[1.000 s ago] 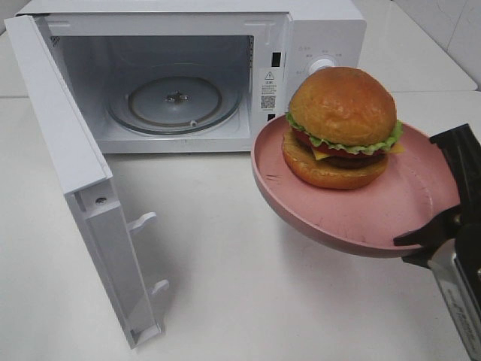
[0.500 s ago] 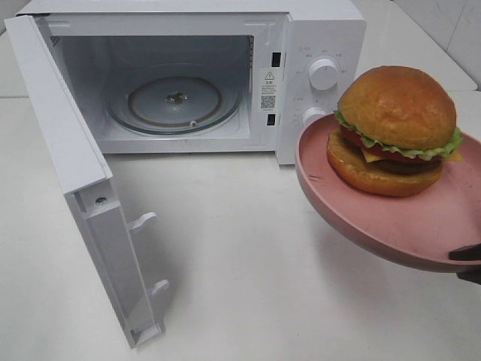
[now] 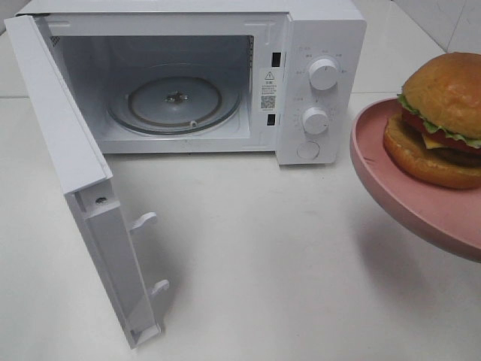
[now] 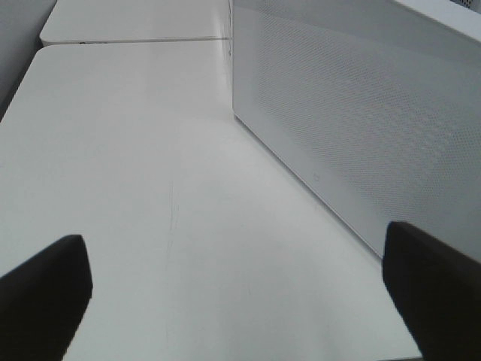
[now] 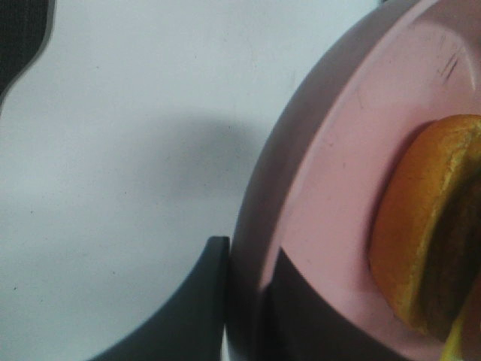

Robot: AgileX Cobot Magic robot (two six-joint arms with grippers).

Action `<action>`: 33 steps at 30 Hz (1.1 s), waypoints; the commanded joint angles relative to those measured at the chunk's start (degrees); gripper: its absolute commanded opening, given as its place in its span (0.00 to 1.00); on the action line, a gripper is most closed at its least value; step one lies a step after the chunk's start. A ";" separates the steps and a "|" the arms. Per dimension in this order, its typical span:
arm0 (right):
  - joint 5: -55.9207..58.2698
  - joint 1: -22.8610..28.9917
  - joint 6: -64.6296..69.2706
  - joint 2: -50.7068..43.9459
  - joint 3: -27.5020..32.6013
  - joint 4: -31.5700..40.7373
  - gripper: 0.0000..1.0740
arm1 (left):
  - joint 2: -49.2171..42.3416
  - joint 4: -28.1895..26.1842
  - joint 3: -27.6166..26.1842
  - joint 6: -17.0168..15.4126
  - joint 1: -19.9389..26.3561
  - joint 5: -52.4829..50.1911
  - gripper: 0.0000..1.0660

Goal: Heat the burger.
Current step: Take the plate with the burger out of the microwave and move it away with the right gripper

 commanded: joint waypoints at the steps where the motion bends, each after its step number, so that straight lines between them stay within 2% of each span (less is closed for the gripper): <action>1: -1.15 -0.23 2.86 -0.86 -0.40 -4.18 0.02 | -1.26 -0.29 0.17 0.00 0.23 -0.46 0.99; 10: 4.24 -0.23 16.39 -0.80 -0.40 -15.18 0.03 | -1.26 -0.29 0.17 0.00 0.23 -0.46 0.99; 24: 13.81 -0.23 32.66 0.06 -0.40 -22.57 0.02 | -1.26 -0.29 0.17 0.00 0.23 -0.46 0.99; 33: 17.76 -0.23 49.27 8.71 -0.46 -26.70 0.03 | -1.26 -0.29 0.17 0.00 0.23 -0.46 0.99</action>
